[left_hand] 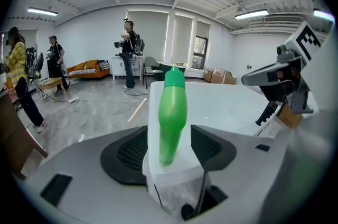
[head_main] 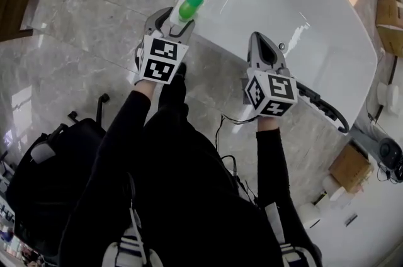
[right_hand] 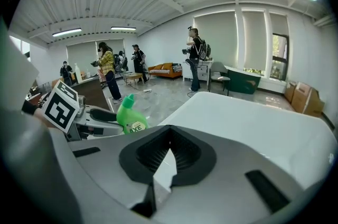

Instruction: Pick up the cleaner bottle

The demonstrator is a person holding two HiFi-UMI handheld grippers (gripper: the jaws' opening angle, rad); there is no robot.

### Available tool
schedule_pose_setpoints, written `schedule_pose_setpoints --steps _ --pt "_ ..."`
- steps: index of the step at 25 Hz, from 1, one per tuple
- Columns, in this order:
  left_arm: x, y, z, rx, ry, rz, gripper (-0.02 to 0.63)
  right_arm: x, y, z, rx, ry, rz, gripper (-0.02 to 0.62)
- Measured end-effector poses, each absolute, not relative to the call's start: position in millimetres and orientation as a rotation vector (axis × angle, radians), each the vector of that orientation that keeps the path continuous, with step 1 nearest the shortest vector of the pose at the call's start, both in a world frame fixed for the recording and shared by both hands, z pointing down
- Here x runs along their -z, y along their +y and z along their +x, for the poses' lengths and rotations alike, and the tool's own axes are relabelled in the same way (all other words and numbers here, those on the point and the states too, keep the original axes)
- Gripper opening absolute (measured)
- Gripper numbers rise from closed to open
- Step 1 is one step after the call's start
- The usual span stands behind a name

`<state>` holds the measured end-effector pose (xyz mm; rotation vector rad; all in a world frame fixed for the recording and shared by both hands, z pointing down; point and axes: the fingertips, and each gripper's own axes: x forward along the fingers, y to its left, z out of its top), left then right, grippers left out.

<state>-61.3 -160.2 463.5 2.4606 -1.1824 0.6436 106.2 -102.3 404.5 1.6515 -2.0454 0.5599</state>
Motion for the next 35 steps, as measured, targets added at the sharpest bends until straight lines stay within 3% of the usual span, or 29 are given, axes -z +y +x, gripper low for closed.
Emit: schedule_pose_setpoints --steps 14,35 --pt "-510.0 -169.0 -51.5 -0.732 -1.174 2.462 0.258 -433.1 -124.3 97.2 -0.588 -2.031 1.587 0.002" --pt "-551.0 -194.4 -28.5 -0.569 -1.199 2.559 0.256 -472.7 -135.2 105.5 -0.661 -1.969 1.584 0.002"
